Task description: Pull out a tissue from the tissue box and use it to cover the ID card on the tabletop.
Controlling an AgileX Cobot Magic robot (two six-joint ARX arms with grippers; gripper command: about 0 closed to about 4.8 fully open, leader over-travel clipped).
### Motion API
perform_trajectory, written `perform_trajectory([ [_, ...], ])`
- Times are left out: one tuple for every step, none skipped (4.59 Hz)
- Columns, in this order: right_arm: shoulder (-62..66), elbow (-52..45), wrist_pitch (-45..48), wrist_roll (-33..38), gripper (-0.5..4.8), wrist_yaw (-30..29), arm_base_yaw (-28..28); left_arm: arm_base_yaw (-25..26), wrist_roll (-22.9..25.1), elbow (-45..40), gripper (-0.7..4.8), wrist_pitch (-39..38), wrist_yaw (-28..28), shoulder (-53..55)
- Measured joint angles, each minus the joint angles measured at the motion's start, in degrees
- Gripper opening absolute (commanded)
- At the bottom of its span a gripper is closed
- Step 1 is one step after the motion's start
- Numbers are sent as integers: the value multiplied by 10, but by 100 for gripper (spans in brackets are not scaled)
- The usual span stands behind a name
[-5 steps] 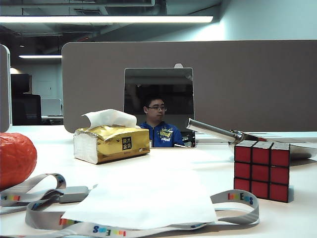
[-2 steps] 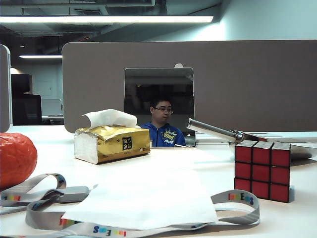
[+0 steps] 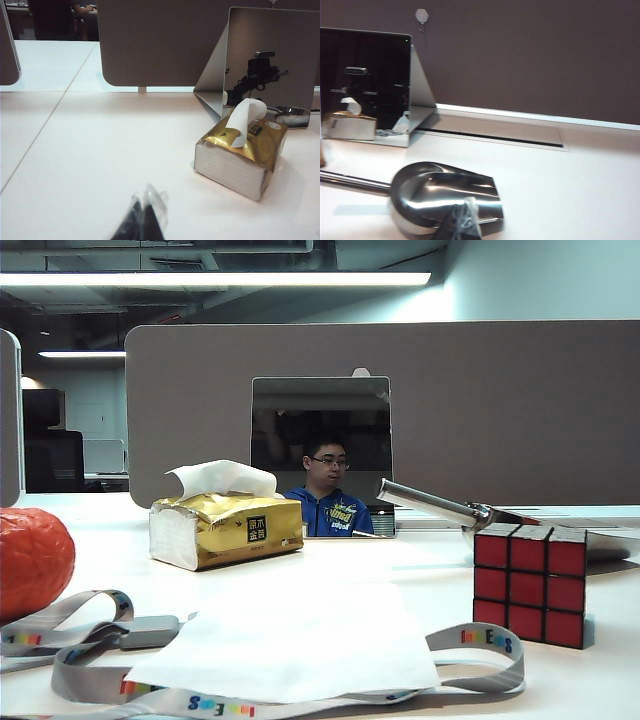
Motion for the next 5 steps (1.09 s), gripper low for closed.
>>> perform_trajectory([
  [0, -17, 27, 0, -1, 2, -17, 0, 0, 0, -6, 0, 0, 0],
  [0, -25, 38, 0, -1, -3, -29, 0, 0, 0, -6, 0, 0, 0],
  [0, -50, 75, 11, -1, -6, -44, 0, 0, 0, -6, 0, 0, 0],
  [0, -79, 122, 27, -1, -31, -44, 0, 0, 0, -6, 0, 0, 0],
  [0, -92, 144, 30, -1, -33, -44, 0, 0, 0, -6, 0, 0, 0],
])
